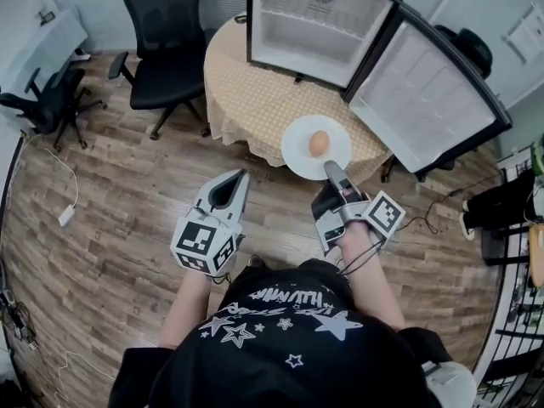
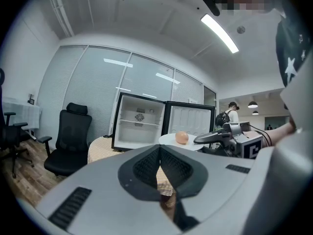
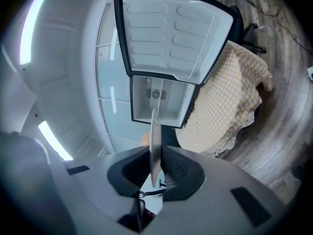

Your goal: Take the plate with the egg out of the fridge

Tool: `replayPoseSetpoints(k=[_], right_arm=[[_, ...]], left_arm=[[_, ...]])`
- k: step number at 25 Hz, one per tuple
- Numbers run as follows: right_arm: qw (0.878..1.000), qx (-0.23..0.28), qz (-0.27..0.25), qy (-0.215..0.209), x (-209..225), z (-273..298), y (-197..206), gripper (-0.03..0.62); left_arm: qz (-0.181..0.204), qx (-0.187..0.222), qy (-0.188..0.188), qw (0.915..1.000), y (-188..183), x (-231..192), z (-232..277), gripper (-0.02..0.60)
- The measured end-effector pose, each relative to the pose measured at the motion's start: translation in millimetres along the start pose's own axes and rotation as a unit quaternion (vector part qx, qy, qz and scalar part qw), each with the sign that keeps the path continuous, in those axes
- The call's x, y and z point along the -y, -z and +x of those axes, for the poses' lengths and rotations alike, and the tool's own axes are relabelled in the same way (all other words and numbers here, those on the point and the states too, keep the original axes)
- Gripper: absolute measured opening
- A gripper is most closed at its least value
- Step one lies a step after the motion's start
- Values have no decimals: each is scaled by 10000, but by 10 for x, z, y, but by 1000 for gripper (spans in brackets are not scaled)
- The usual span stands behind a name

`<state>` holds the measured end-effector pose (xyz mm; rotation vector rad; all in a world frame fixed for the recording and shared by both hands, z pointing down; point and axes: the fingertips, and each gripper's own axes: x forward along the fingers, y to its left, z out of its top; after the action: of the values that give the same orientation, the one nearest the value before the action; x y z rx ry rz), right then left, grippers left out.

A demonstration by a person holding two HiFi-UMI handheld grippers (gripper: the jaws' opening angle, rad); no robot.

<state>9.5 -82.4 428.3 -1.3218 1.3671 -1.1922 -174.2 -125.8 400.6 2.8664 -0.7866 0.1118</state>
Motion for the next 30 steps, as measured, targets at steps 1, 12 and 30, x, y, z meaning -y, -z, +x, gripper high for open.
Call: replayPoseSetpoints(k=[1,12,30], right_arm=[[10000,-43,43,-20,4,13,16,57],[9991,-354,153,-185,16,-122,-265,57],[9950,-859,219,-469,78,-472,-908,57]], left_arm=[[-13,-18,-20,10000,7,-8,13,3],[20,-45,-213,9998,-37,368,214,3],[156,-113,-670,9976,-24,1164,493,3]])
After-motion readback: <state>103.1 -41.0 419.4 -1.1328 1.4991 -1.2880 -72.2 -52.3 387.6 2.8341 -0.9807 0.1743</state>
